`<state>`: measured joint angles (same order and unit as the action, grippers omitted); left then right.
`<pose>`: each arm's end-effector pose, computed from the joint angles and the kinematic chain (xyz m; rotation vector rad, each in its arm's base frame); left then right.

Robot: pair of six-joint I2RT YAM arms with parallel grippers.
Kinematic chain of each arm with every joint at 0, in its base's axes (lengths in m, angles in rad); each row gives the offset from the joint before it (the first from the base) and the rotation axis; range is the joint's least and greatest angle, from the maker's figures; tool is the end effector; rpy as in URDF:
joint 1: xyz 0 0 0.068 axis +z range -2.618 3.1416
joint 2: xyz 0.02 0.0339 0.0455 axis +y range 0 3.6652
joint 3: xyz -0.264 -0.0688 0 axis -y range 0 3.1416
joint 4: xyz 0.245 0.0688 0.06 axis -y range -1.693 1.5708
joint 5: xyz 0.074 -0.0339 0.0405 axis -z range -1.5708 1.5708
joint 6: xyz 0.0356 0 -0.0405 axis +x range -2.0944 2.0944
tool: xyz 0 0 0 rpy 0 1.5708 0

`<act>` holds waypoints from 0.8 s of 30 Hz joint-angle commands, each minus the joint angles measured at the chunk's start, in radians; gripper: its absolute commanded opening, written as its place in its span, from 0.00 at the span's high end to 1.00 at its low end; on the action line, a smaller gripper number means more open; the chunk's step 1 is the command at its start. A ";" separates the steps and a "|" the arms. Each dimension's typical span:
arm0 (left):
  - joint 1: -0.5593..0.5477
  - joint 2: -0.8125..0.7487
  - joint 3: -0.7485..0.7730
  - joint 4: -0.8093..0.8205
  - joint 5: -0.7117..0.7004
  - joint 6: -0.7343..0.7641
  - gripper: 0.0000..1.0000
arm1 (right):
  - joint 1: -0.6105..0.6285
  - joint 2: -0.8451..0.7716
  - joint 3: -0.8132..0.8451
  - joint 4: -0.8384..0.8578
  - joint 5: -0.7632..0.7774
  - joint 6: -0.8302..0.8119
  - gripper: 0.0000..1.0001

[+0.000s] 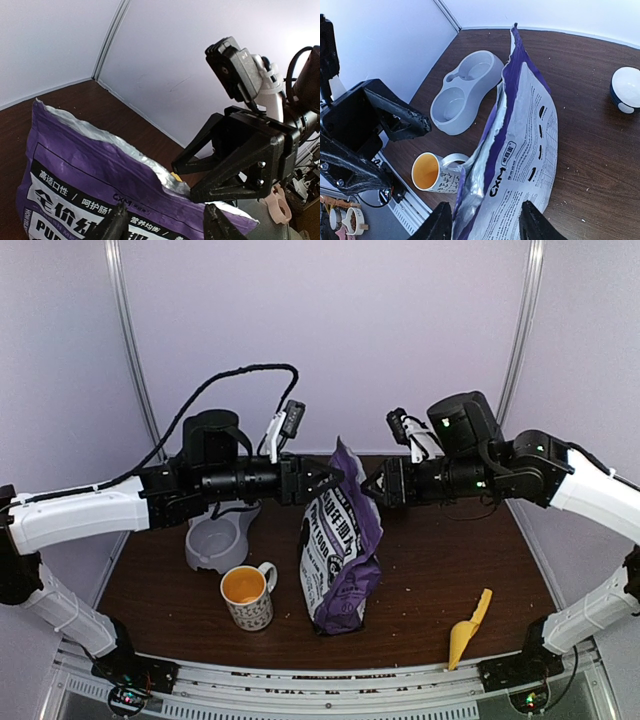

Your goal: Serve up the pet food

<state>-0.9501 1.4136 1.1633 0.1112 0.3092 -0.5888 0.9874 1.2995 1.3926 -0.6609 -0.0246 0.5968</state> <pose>0.1876 -0.2811 0.3567 0.5945 1.8222 -1.3620 0.1535 0.2342 0.3914 -0.4602 2.2467 0.9148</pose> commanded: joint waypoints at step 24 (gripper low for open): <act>-0.004 0.076 0.022 0.048 -0.020 -0.015 0.63 | -0.082 0.044 0.034 0.120 -0.036 0.035 0.70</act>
<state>-0.9501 1.4815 1.1633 0.1280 0.2951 -0.6010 0.9169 1.3624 1.4227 -0.5781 -0.0811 0.6128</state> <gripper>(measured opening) 0.362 0.305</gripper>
